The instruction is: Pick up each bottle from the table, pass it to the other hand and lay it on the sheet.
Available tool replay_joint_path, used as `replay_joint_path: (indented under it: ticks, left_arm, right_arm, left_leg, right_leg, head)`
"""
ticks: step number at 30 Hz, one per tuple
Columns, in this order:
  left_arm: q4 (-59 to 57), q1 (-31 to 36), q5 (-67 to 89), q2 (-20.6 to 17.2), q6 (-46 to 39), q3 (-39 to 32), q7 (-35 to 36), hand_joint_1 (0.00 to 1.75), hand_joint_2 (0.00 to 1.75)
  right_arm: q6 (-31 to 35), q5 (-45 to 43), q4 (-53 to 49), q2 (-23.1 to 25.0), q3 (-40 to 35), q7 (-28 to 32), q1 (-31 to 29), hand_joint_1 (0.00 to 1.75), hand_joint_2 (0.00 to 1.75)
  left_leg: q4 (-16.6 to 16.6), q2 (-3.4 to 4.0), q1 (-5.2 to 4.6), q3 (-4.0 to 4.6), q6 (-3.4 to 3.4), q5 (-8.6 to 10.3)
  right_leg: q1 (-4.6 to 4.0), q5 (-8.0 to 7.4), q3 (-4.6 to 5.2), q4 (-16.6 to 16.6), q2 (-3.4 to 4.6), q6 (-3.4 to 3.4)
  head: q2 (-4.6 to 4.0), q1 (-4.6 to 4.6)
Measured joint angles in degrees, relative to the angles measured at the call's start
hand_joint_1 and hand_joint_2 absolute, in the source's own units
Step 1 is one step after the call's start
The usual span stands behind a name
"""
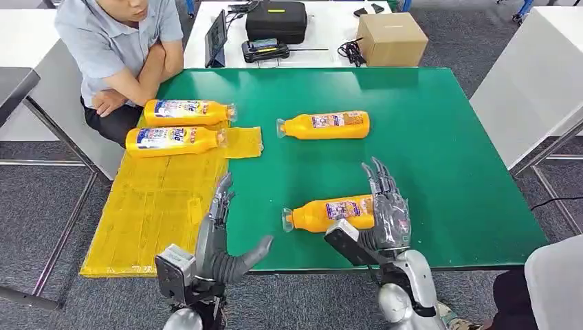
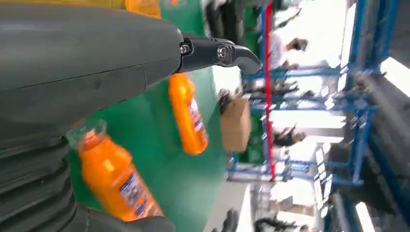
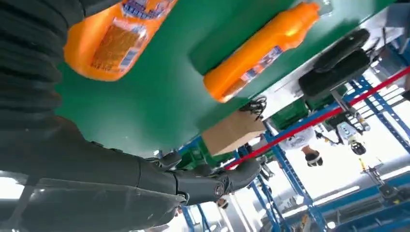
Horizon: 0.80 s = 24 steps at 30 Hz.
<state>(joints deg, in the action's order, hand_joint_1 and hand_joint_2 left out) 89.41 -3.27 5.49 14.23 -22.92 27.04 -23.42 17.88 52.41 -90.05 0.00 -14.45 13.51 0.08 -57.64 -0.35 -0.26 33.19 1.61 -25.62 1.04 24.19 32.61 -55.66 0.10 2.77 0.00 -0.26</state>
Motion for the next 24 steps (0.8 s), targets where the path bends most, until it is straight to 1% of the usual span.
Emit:
replay_joint_path:
  ticks: [2, 8, 9, 12, 14, 16, 18, 24]
  left_arm:
    - [0.96, -0.31, -0.02, 0.02, -1.98, -0.44, -1.47, 0.00, 1.75]
    - [2.19, -1.22, -0.26, 0.04, -2.72, -1.23, -2.13, 0.00, 1.75]
    - [2.23, -1.33, -1.01, 0.04, -3.23, -1.34, -2.68, 0.00, 1.75]
    - [2.65, -1.54, -5.50, 0.22, -6.17, -1.82, -5.19, 0.00, 1.75]
    - [2.84, -1.62, -7.84, 0.24, -7.37, -2.23, -5.71, 0.00, 1.75]
    - [3.02, -1.74, -10.01, 0.24, -8.41, -2.45, -6.04, 0.00, 1.75]
    - [3.04, -1.82, -11.70, 0.20, -8.40, -2.60, -5.87, 0.00, 1.75]
    - [3.04, -1.82, -13.99, 0.04, -7.22, -2.32, -4.07, 0.00, 1.75]
  right_arm:
    - [0.07, 0.00, -0.72, -0.18, 0.24, -0.02, -0.21, 0.00, 1.75]
    - [0.46, -0.20, -1.71, -0.42, 0.42, 0.22, -0.49, 0.00, 1.75]
    - [1.23, -0.66, -1.77, -0.42, 0.48, 0.92, -0.49, 0.00, 1.75]
    - [6.55, -2.58, -2.63, -0.22, 0.88, 3.70, -0.47, 0.00, 1.75]
    - [7.54, -1.73, -2.67, -0.39, 0.97, 3.09, -0.37, 0.00, 1.75]
    - [6.86, -0.57, -2.32, -1.45, 0.92, 1.37, -0.12, 0.00, 1.75]
    - [4.63, -0.26, -0.98, -2.80, 0.83, 0.06, -0.14, 0.00, 1.75]
    - [-2.62, -2.73, 2.56, -6.34, 0.02, -1.29, -1.05, 0.00, 1.75]
  left_leg:
    - [0.00, 0.01, 0.00, -0.01, 0.00, 0.00]
    - [0.00, 0.00, 0.01, -0.01, 0.00, 0.00]
    - [0.00, 0.00, 0.01, -0.01, 0.00, 0.00]
    - [0.00, 0.00, 0.01, -0.01, 0.00, 0.00]
    - [0.00, 0.00, 0.01, -0.01, 0.00, 0.00]
    - [0.00, -0.01, 0.00, 0.00, 0.00, 0.00]
    - [0.00, -0.01, -0.01, 0.01, 0.00, 0.00]
    - [-0.01, -0.10, -0.03, 0.03, 0.01, 0.01]
  right_leg:
    - [-0.01, 0.00, 0.01, 0.00, 0.00, 0.00]
    - [-0.01, 0.00, 0.03, 0.00, 0.00, 0.00]
    - [-0.01, 0.00, 0.03, 0.00, 0.00, 0.00]
    - [-0.01, 0.00, 0.03, 0.00, 0.00, 0.00]
    - [0.00, 0.00, 0.03, 0.00, 0.00, 0.00]
    - [0.00, 0.00, 0.02, 0.00, 0.00, 0.00]
    - [0.01, 0.00, 0.02, 0.00, 0.00, 0.00]
    - [0.06, 0.00, 0.03, 0.00, -0.05, 0.01]
  head:
    - [0.00, 0.00]
    - [0.00, 0.00]
    - [0.00, 0.00]
    - [0.00, 0.02]
    - [0.00, 0.02]
    - [0.00, 0.02]
    - [0.00, 0.02]
    - [0.00, 0.02]
